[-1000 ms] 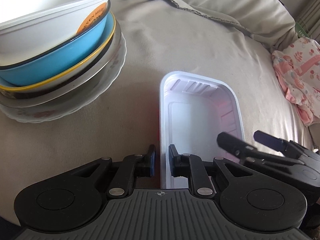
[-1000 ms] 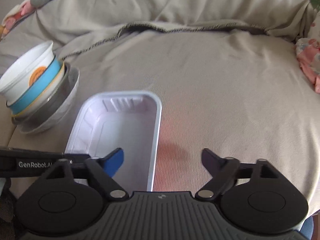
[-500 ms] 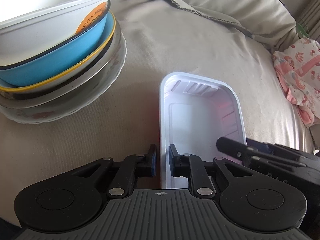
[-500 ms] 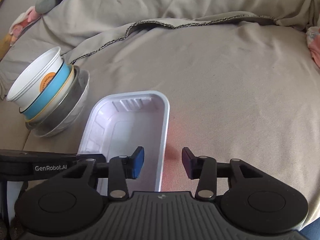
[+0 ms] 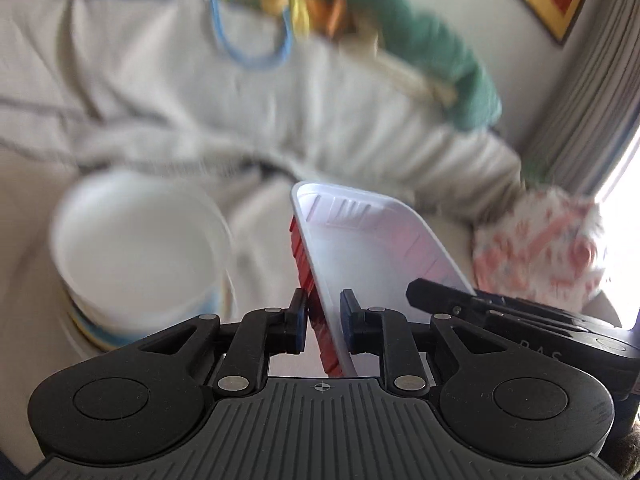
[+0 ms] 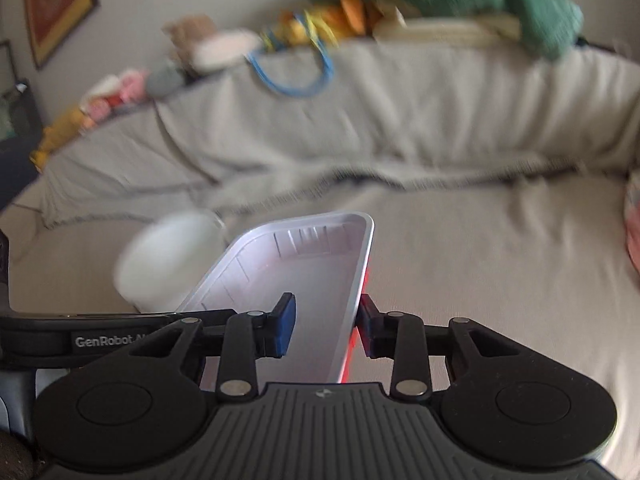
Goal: Organize plates and bowls
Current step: 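Lift the white-and-red tray with both grippers and carry it over the bowl stack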
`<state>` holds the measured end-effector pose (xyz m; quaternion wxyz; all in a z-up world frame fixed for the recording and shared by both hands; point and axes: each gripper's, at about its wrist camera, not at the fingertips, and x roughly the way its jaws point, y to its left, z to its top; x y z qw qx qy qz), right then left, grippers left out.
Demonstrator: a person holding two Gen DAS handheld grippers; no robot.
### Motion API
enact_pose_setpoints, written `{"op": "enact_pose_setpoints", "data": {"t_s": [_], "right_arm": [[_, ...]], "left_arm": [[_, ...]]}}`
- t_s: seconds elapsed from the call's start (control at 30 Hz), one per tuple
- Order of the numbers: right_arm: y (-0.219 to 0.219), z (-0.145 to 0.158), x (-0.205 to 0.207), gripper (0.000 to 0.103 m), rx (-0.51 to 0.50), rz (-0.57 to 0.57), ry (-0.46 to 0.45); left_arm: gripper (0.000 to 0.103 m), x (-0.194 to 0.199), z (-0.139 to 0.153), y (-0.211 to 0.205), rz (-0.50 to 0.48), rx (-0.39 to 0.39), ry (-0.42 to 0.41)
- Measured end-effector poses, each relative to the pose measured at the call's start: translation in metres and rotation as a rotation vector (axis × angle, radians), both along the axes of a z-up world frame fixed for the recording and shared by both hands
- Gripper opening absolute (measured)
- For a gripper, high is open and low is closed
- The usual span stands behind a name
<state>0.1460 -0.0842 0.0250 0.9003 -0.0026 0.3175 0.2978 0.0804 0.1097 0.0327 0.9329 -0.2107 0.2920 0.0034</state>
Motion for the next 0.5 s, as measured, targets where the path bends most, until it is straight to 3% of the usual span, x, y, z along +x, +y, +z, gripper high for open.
{"op": "enact_pose_setpoints", "data": {"t_s": [0.1,0.2,0.37,0.5], "right_arm": [[0.036,0.032,0.001,0.036,0.05,0.077,-0.063],[0.081,0.037,0.007,0.038,0.053,0.126,-0.092],[0.15,-0.002,0.029,0.041,-0.041,0.162,-0.034],[0.174,-0.034,0.034,0.042,-0.124,0.152,0.018]], "left_arm": [[0.021,-0.011,0.026,0.032,0.078,0.033,-0.065],[0.02,-0.006,0.014,0.071,0.139,0.004,-0.021],[0.021,0.01,-0.036,0.124,0.24,-0.014,0.064],[0.022,0.001,-0.052,0.153,0.251,-0.072,0.051]]}}
